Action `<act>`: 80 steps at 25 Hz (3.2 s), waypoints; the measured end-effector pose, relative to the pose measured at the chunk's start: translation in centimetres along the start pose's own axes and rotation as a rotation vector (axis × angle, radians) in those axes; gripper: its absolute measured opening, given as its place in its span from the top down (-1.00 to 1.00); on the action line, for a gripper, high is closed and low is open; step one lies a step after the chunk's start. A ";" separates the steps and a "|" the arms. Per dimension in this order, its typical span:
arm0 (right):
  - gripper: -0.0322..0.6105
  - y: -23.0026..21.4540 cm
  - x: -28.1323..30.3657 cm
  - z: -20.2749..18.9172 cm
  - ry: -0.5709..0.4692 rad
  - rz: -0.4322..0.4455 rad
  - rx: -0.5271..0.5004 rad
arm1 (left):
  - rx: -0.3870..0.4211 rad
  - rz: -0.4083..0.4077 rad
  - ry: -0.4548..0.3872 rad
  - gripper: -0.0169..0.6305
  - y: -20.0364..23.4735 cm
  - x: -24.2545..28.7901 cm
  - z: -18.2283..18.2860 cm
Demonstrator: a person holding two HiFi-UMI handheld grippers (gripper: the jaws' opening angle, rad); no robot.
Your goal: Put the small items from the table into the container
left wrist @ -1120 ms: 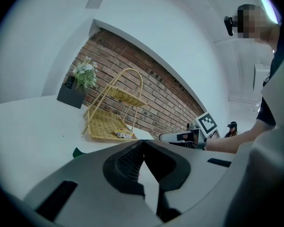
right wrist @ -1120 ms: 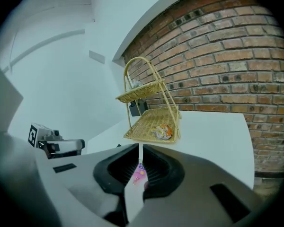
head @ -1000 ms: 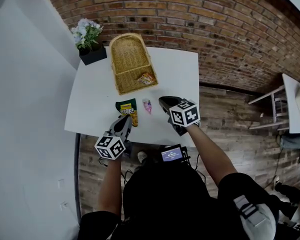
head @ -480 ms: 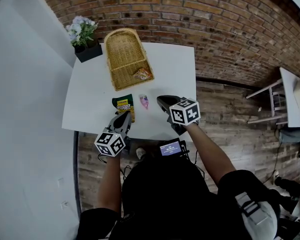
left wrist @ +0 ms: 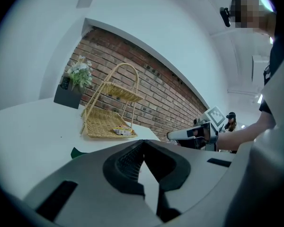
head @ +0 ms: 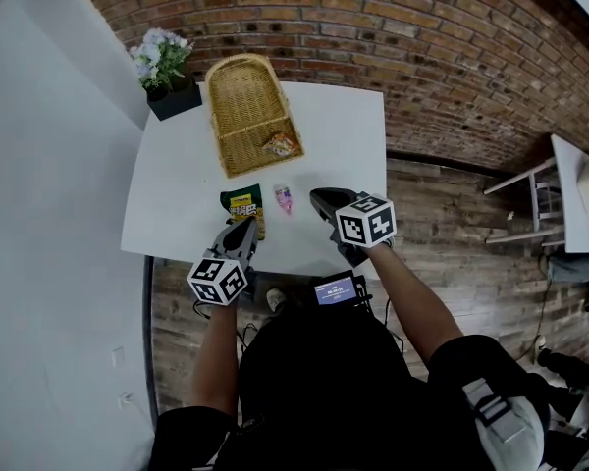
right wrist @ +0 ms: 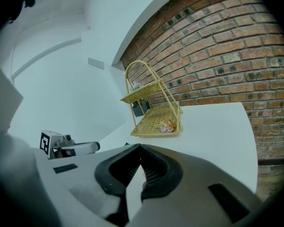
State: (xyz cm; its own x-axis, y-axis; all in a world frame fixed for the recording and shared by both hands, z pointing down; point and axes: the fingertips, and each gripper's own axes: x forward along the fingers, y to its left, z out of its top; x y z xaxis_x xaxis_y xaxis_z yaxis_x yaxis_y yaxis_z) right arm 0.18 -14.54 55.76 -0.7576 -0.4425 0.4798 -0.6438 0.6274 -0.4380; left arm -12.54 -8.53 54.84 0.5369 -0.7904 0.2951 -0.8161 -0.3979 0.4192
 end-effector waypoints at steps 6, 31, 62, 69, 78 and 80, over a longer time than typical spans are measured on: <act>0.86 -0.1 0.1 0.1 0.001 0.006 0.009 | 0.005 0.062 -0.006 0.91 1.3 -0.2 -0.1; 0.86 -2.1 -0.5 -0.6 0.027 -0.002 0.056 | -0.067 0.428 0.176 -0.15 8.8 0.4 -5.7; 0.86 -2.9 -0.9 -0.8 0.028 -0.029 0.073 | -0.149 0.473 0.167 0.76 11.0 -0.1 -5.9; 0.86 -1.5 -0.5 -0.8 0.023 -0.002 0.060 | -0.138 0.462 0.111 0.78 10.3 -1.4 -4.2; 0.86 0.5 -0.3 -0.3 0.006 0.031 0.033 | -0.116 0.425 0.026 0.79 8.5 -3.0 -1.6; 0.86 0.9 -0.3 -0.1 0.000 0.038 0.026 | -0.113 0.414 0.010 0.80 8.1 -3.3 -1.2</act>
State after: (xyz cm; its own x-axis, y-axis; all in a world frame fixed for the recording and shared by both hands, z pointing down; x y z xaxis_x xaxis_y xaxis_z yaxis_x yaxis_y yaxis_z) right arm -0.18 -13.76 55.32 -0.7817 -0.4183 0.4626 -0.6170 0.6271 -0.4755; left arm -20.66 -8.57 58.23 0.1712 -0.8678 0.4665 -0.9349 0.0064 0.3549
